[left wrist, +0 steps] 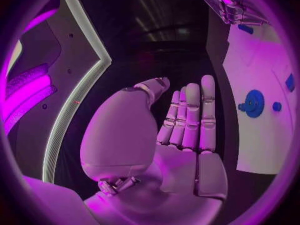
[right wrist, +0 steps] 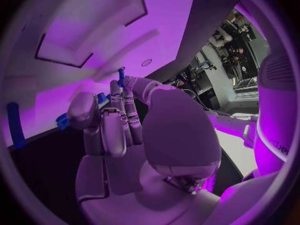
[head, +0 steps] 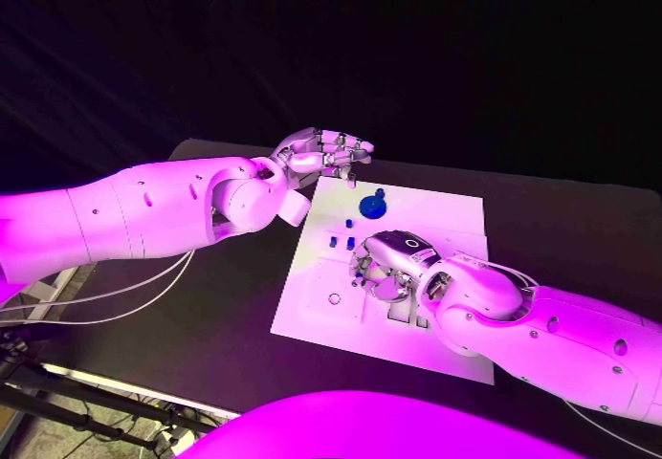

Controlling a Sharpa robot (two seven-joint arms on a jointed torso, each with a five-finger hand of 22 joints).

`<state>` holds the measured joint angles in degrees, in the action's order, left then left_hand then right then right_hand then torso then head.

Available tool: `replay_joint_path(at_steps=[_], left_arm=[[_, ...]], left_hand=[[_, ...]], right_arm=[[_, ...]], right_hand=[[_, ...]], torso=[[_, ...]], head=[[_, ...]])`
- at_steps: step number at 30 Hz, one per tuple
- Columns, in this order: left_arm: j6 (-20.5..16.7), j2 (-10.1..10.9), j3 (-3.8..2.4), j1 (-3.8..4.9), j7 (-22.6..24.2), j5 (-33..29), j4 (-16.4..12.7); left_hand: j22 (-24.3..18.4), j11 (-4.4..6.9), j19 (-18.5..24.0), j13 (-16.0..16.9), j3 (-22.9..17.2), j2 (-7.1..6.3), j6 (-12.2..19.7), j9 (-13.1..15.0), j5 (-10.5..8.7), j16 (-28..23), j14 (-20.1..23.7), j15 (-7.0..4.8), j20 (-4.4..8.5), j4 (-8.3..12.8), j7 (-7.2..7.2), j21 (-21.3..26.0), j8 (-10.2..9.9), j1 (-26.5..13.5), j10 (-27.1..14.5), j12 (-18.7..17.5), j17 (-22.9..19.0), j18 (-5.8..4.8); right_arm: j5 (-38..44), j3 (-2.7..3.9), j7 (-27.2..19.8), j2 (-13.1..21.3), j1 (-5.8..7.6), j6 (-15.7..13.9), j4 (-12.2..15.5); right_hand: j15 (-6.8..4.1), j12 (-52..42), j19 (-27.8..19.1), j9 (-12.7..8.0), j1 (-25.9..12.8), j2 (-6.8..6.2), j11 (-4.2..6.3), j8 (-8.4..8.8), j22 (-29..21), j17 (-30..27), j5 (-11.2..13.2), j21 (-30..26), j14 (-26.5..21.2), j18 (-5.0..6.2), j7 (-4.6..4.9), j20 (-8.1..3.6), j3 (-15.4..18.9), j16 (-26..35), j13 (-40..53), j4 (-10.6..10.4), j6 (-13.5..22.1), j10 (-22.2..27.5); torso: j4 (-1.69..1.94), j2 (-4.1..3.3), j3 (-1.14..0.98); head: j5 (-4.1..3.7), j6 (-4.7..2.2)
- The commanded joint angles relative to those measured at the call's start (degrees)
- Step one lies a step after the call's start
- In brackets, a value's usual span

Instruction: Assemble the parts on the task board

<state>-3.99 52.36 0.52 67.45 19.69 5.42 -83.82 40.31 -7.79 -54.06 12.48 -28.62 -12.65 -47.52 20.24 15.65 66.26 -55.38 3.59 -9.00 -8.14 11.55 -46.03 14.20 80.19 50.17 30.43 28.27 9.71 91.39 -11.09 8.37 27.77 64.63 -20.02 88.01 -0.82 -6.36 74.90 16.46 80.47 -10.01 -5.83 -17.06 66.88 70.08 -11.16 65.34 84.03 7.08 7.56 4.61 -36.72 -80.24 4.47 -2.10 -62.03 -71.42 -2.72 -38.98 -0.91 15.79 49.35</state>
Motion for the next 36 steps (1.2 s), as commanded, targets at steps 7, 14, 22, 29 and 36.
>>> replay_joint_path(at_steps=[7,14,22,29,36], left_arm=[[0.76,-0.04,-0.05,0.03,0.11,0.40,-0.01],[1.01,-0.02,-0.05,0.03,-0.03,0.49,-0.06],[1.13,0.02,-0.05,0.03,-0.13,0.55,-0.07],[1.24,0.05,-0.05,0.03,-0.31,0.61,-0.06],[1.54,0.11,-0.05,0.04,-0.65,0.61,0.04]], left_hand=[[-0.11,-0.16,-0.32,-0.10,0.35,0.05,0.42,-0.08,0.25,-0.37,0.21,0.22,-0.03,-0.09,0.10,0.30,-0.07,0.35,-0.39,-0.21,-0.10,0.82],[-0.11,-0.16,-0.32,-0.10,0.35,0.05,0.42,-0.08,0.25,-0.37,0.21,0.22,-0.03,-0.09,0.10,0.30,-0.07,0.35,-0.39,-0.21,-0.10,0.82],[-0.14,-0.17,-0.33,-0.11,0.39,0.05,0.43,-0.08,0.24,-0.38,0.22,0.23,-0.04,-0.12,0.11,0.34,-0.05,0.32,-0.39,-0.20,-0.10,0.81],[-0.14,-0.17,-0.33,-0.11,0.39,0.05,0.43,-0.08,0.24,-0.38,0.22,0.23,-0.04,-0.12,0.11,0.34,-0.05,0.32,-0.39,-0.20,-0.10,0.81],[-0.31,-0.23,-0.37,-0.17,0.69,0.05,0.49,-0.09,0.16,-0.42,0.26,0.30,-0.11,-0.48,0.16,0.59,0.04,-0.03,-0.45,-0.16,-0.11,0.80]], right_arm=[[1.10,-0.14,0.85,-0.29,-0.34,1.41,-0.25],[2.90,-0.22,1.73,-0.73,-0.37,4.09,-0.46],[3.21,-0.47,1.48,-1.11,-0.51,5.71,-0.35],[1.37,-0.57,0.03,-1.16,-0.54,5.57,-0.46],[0.37,-0.62,-0.54,-0.86,-0.54,4.61,-0.50]], right_hand=[[-0.38,-0.18,-0.35,0.11,0.08,0.75,2.28,-0.06,-0.06,-0.01,-0.35,-0.30,2.45,-0.62,0.12,-0.18,-5.16,-0.18,1.89,4.90,0.13,-2.64],[-0.36,-0.15,-0.46,0.14,0.00,0.73,2.26,-0.06,-0.16,-0.09,-0.34,-0.43,2.43,-0.58,0.15,-0.17,-5.16,-0.15,1.91,4.90,0.16,-2.62],[-0.31,-0.08,-0.57,0.21,-0.28,0.66,2.22,-0.06,-0.15,-0.17,-0.29,-0.47,2.40,-0.57,0.20,-0.12,-5.10,-0.14,1.95,4.85,0.20,-2.60],[0.36,1.27,-1.50,0.77,-2.93,-0.30,1.65,0.38,-0.74,-0.31,0.02,-1.67,2.29,-0.40,0.83,0.64,-1.62,-0.37,1.97,4.25,1.99,-0.75],[1.17,2.68,-1.84,0.67,-4.87,-1.18,0.70,1.88,-1.64,0.12,-0.10,-3.07,2.28,-0.25,1.59,1.41,0.74,-0.83,1.64,3.35,4.47,1.90]], torso=[[0.01,0.02,0.02],[-0.03,0.05,0.03],[0.03,0.01,0.01],[-0.05,0.06,0.03],[-0.06,0.07,0.01]], head=[[0.09,0.14],[0.18,0.20],[0.24,0.30],[0.28,0.35],[0.28,0.33]])
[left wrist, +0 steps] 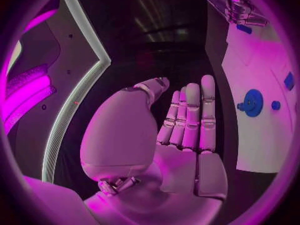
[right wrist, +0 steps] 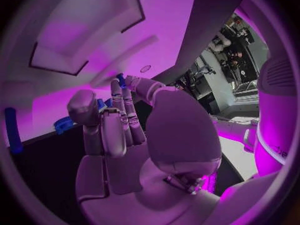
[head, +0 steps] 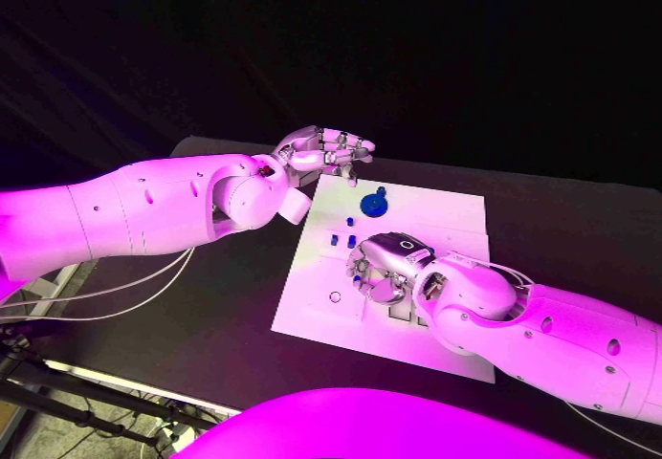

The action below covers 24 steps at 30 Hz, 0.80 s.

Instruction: Assemble the parts on the task board

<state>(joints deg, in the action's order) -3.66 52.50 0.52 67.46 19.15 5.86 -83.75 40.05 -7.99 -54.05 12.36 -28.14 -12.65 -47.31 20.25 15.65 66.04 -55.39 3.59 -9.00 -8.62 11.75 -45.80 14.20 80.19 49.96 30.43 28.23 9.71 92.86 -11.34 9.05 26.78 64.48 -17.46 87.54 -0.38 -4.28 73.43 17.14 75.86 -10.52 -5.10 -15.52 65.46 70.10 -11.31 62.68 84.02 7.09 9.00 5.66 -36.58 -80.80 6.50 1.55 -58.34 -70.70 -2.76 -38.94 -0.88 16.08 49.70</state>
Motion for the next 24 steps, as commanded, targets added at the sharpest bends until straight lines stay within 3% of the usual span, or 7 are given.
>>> replay_joint_path(at_steps=[1,5,7,9,13,17,24], left_arm=[[1.25,-0.02,-0.05,0.03,-0.13,0.17,-0.03],[1.01,-0.01,-0.05,0.03,-0.02,0.17,-0.03],[0.90,0.00,-0.05,0.03,0.05,0.17,-0.01],[0.82,0.00,-0.05,0.03,0.09,0.17,0.02],[0.74,0.04,-0.04,0.03,0.12,0.15,0.06],[0.73,0.12,-0.04,0.03,0.12,0.11,0.09],[0.73,0.32,-0.03,0.03,0.10,0.07,0.11]], left_hand=[[-0.08,-0.04,-0.38,-0.06,0.28,0.04,0.30,-0.10,0.14,-0.20,0.27,0.32,-0.12,-0.07,-0.04,0.40,0.05,-0.09,-0.26,-0.15,-0.07,0.80],[-0.08,-0.04,-0.38,-0.06,0.28,0.04,0.30,-0.10,0.14,-0.20,0.27,0.32,-0.12,-0.07,-0.04,0.40,0.05,-0.09,-0.26,-0.15,-0.07,0.80],[-0.08,-0.04,-0.38,-0.06,0.28,0.04,0.30,-0.10,0.14,-0.20,0.27,0.32,-0.12,-0.07,-0.04,0.40,0.05,-0.09,-0.26,-0.15,-0.07,0.80],[-0.10,-0.04,-0.39,-0.07,0.31,0.04,0.32,-0.10,0.13,-0.20,0.27,0.32,-0.13,-0.11,-0.04,0.44,0.06,-0.12,-0.27,-0.15,-0.07,0.80],[-0.10,-0.04,-0.39,-0.07,0.31,0.04,0.32,-0.10,0.13,-0.20,0.27,0.32,-0.13,-0.11,-0.04,0.44,0.06,-0.12,-0.27,-0.15,-0.07,0.80],[-0.10,-0.04,-0.39,-0.07,0.31,0.04,0.32,-0.10,0.13,-0.20,0.27,0.32,-0.13,-0.11,-0.04,0.44,0.06,-0.12,-0.27,-0.15,-0.07,0.80],[-0.10,-0.04,-0.39,-0.07,0.31,0.04,0.32,-0.10,0.13,-0.20,0.27,0.32,-0.13,-0.11,-0.04,0.44,0.06,-0.12,-0.27,-0.15,-0.07,0.80]], right_arm=[[-1.15,-0.38,-1.21,0.15,-0.39,1.83,-0.06],[-2.31,-0.39,-1.82,0.33,-0.37,-0.22,-0.32],[-2.79,-0.39,-2.25,0.52,-0.37,-1.25,-0.31],[-3.32,-0.39,-2.71,0.87,-0.35,-2.27,-0.15],[-4.14,-0.37,-3.36,2.16,-0.25,-3.71,0.81],[-4.75,-0.30,-3.52,4.06,0.14,-4.51,2.53],[-6.73,0.28,-3.39,9.82,2.09,-5.92,7.34]], right_hand=[[0.85,0.70,-0.40,0.02,-0.32,-0.72,-0.18,0.41,-0.34,0.08,0.03,-0.61,2.26,-0.23,0.23,0.47,0.70,-0.30,-0.50,-0.36,0.88,1.70],[1.57,0.74,-1.61,0.00,-0.87,-1.27,-1.02,1.15,-2.39,-1.42,-0.02,-3.18,1.79,0.24,0.80,1.07,1.12,0.28,-1.49,-0.77,2.11,5.43],[2.26,0.81,-7.43,-0.19,-0.58,-1.84,-1.88,2.06,-10.26,-11.02,-0.03,-12.77,-1.26,2.22,1.51,1.56,1.44,5.52,-2.78,-0.59,3.81,10.51],[2.59,0.21,-10.95,-0.42,0.01,-2.09,-2.37,3.14,-15.16,-16.66,0.05,-19.16,-3.25,3.29,1.74,2.09,2.98,9.21,-2.76,-0.29,5.64,14.34],[2.74,-0.46,-11.22,-0.75,0.62,-2.33,-2.51,4.35,-16.50,-18.59,-0.03,-21.17,-3.79,3.42,1.66,2.30,5.77,10.31,-2.63,-0.22,7.38,17.51],[2.72,-1.39,-10.88,-0.76,0.89,-2.18,-2.47,4.52,-16.89,-18.47,-0.09,-21.75,-3.59,3.43,1.61,2.32,7.55,10.09,-2.49,-0.46,7.39,18.08],[2.54,-3.70,-8.75,-0.69,1.44,-1.45,-2.29,4.37,-15.66,-16.35,-0.19,-20.28,-2.30,3.06,1.62,2.16,8.73,8.45,-2.20,-0.86,6.36,17.06]], torso=[[-0.03,0.03,-0.02],[0.01,0.05,-0.02],[-0.01,0.06,-0.01],[0.02,0.02,-0.05],[0.07,0.05,-0.04],[0.05,0.08,-0.01],[-0.08,0.13,0.02]], head=[[0.00,-0.03],[-0.06,-0.11],[-0.04,-0.18],[-0.10,-0.37],[-0.13,-0.48],[-0.19,-0.57],[-0.65,-1.04]])
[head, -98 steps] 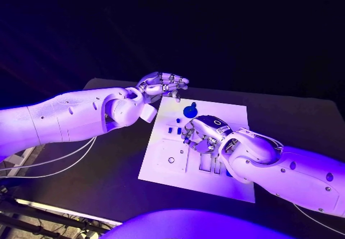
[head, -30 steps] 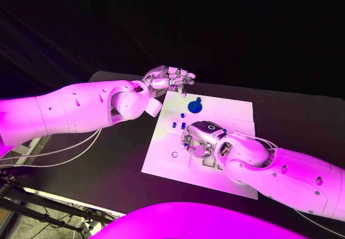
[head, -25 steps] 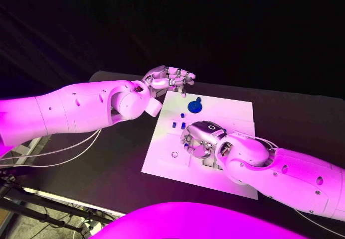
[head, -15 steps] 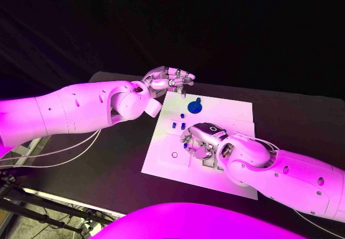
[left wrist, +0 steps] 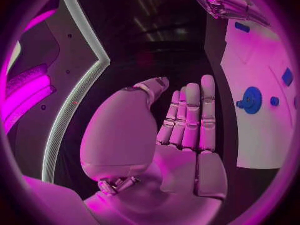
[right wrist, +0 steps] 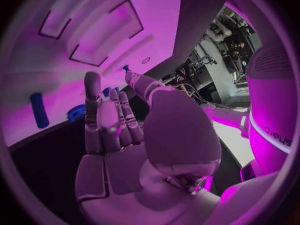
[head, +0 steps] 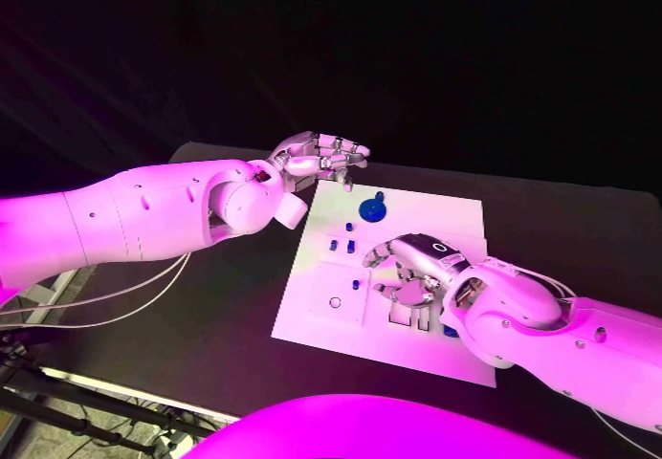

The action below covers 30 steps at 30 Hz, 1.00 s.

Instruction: Assemble the parts on the task board

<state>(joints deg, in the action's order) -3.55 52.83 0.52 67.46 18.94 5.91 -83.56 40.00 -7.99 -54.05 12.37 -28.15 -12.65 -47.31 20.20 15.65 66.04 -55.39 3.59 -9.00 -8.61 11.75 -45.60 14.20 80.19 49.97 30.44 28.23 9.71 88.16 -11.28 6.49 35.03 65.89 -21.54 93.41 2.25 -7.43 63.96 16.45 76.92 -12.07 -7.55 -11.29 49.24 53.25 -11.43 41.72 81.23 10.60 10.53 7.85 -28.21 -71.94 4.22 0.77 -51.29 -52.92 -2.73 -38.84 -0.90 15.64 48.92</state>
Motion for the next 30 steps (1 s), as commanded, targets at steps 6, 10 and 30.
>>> replay_joint_path(at_steps=[6,10,30], left_arm=[[0.65,0.13,-0.02,0.02,0.32,0.00,-0.08],[0.67,0.17,0.00,0.02,0.35,0.00,-0.05],[0.89,0.25,0.05,0.01,0.33,0.00,0.00]], left_hand=[[-0.05,-0.04,-0.39,-0.08,0.32,0.04,0.32,-0.05,0.13,-0.20,0.27,0.32,-0.13,-0.11,-0.04,0.24,0.06,-0.12,-0.27,-0.15,-0.08,0.80],[-0.05,-0.04,-0.39,-0.08,0.32,0.04,0.32,-0.05,0.13,-0.20,0.27,0.32,-0.13,-0.11,-0.04,0.24,0.06,-0.12,-0.27,-0.15,-0.08,0.80],[-0.17,0.00,-0.46,-0.10,0.42,0.06,0.35,-0.05,0.15,-0.20,0.27,0.31,-0.15,-0.18,-0.10,0.40,0.14,-0.06,-0.27,-0.09,-0.07,0.82]], right_arm=[[-5.45,0.84,-0.26,7.37,3.83,0.10,3.87],[-9.93,1.15,-0.38,10.34,5.93,3.77,2.42],[-5.47,1.19,0.12,9.89,6.96,10.61,-3.69]], right_hand=[[-0.54,-3.41,5.55,-0.07,0.32,0.46,0.69,0.18,6.26,5.39,-0.15,7.57,2.59,-1.81,-0.21,-0.43,-0.70,-3.66,0.21,-0.50,-1.83,-4.12],[-0.62,-3.54,6.27,-0.24,-0.47,-0.54,0.90,0.62,7.17,6.53,-0.02,8.54,2.92,-2.02,-0.53,-0.54,-0.57,-4.49,-0.21,-0.83,-1.54,-4.07],[-0.65,-4.98,6.56,-0.32,1.38,-0.24,1.00,1.44,7.12,7.15,-0.19,7.49,2.86,-2.06,-0.79,-0.54,7.55,-5.52,-0.29,-1.97,-1.27,-1.29]], torso=[[-0.17,0.05,0.05],[-0.12,0.00,0.01],[0.08,-0.24,-0.08]], head=[[-1.71,-1.10],[-2.58,-1.57],[-3.80,-1.83]])
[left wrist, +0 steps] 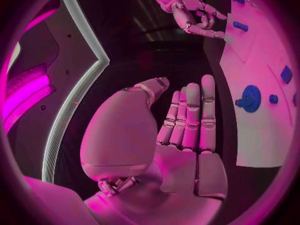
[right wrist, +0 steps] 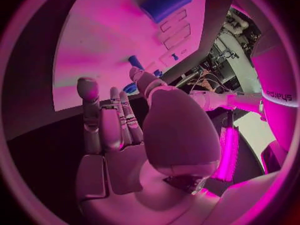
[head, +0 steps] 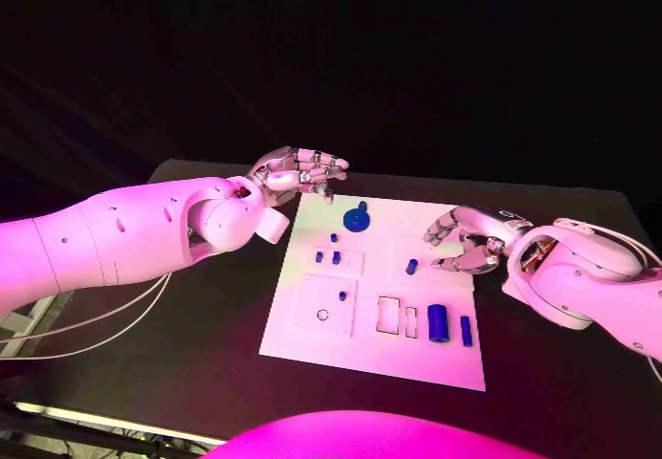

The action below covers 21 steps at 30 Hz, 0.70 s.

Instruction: Assemble the parts on the task board

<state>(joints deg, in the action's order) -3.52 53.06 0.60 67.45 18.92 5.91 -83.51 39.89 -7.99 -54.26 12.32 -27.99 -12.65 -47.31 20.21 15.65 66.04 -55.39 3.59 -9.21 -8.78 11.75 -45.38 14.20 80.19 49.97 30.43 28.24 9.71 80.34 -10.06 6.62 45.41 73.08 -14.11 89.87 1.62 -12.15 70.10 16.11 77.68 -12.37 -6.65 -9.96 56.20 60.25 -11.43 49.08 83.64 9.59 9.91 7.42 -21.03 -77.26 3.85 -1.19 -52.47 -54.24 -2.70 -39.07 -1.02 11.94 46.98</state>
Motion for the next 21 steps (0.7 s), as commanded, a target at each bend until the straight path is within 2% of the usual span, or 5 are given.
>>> replay_joint_path(at_steps=[1,6,9,16,21], left_arm=[[0.86,0.04,-0.03,0.02,0.35,0.00,-0.03],[0.93,0.04,-0.03,0.02,0.34,0.00,-0.02],[1.00,0.03,-0.03,0.02,0.32,0.00,-0.03],[1.04,0.11,-0.03,0.02,0.27,0.00,-0.02],[1.23,0.08,-0.03,0.02,0.17,0.00,-0.02]], left_hand=[[-0.07,0.00,-0.26,-0.06,0.26,0.06,0.35,-0.06,0.15,-0.20,0.27,0.30,0.06,-0.02,-0.09,0.19,0.14,-0.06,-0.27,-0.09,-0.08,0.82],[-0.07,0.00,-0.26,-0.06,0.26,0.06,0.35,-0.06,0.15,-0.20,0.27,0.30,0.06,-0.02,-0.09,0.19,0.14,-0.06,-0.27,-0.09,-0.08,0.82],[-0.07,0.00,-0.26,-0.06,0.26,0.06,0.35,-0.06,0.15,-0.20,0.27,0.30,0.06,-0.02,-0.09,0.19,0.14,-0.06,-0.27,-0.09,-0.08,0.82],[-0.07,0.00,-0.26,-0.06,0.26,0.06,0.35,-0.06,0.15,-0.20,0.27,0.30,0.06,-0.02,-0.09,0.19,0.14,-0.06,-0.27,-0.09,-0.08,0.82],[-0.07,0.00,-0.26,-0.06,0.26,0.06,0.35,-0.06,0.15,-0.20,0.27,0.30,0.06,-0.02,-0.09,0.19,0.14,-0.06,-0.27,-0.09,-0.08,0.82]], right_arm=[[2.45,-0.05,-0.02,-0.72,-0.29,3.18,-0.22],[3.03,-0.13,0.10,-1.90,-0.63,2.97,-0.51],[3.36,-0.16,0.25,-2.45,-0.81,3.12,-0.68],[3.97,-0.25,0.52,-3.30,-1.13,3.51,-1.03],[4.12,-0.30,0.58,-3.90,-1.34,3.47,-1.20]], right_hand=[[-0.05,-0.46,0.55,0.02,0.76,0.14,0.13,0.09,0.32,0.26,-0.19,0.30,0.49,-1.08,-0.18,-0.13,0.40,-0.27,0.11,-0.03,-0.18,-0.19],[-0.22,-1.71,1.85,0.01,1.12,0.74,0.34,0.05,2.06,1.39,-0.20,2.29,0.78,-1.47,-0.24,-0.30,-0.13,-0.94,0.20,-0.32,-0.71,-1.93],[-0.27,-1.98,2.20,-0.01,1.13,0.77,0.39,0.08,2.57,2.09,-0.20,2.88,0.96,-1.59,-0.27,-0.34,-0.37,-1.31,0.19,-0.41,-0.81,-2.37],[-0.48,-2.87,3.24,-0.04,0.84,0.68,0.67,0.05,4.21,3.92,-0.21,4.67,1.43,-1.93,-0.39,-0.54,-1.72,-2.42,0.16,-0.96,-1.50,-4.42],[-0.58,-3.08,3.68,0.01,0.57,0.75,0.79,-0.10,4.99,4.74,-0.22,5.51,1.62,-2.09,-0.47,-0.62,-2.62,-2.92,0.12,-1.40,-2.10,-5.28]], torso=[[0.02,0.00,0.07],[-0.03,0.06,0.11],[0.02,0.06,0.07],[-0.06,0.09,0.14],[-0.04,0.10,0.08]], head=[[-0.11,0.13],[-0.15,0.25],[-0.25,0.30],[-0.25,0.34],[-0.24,0.34]])
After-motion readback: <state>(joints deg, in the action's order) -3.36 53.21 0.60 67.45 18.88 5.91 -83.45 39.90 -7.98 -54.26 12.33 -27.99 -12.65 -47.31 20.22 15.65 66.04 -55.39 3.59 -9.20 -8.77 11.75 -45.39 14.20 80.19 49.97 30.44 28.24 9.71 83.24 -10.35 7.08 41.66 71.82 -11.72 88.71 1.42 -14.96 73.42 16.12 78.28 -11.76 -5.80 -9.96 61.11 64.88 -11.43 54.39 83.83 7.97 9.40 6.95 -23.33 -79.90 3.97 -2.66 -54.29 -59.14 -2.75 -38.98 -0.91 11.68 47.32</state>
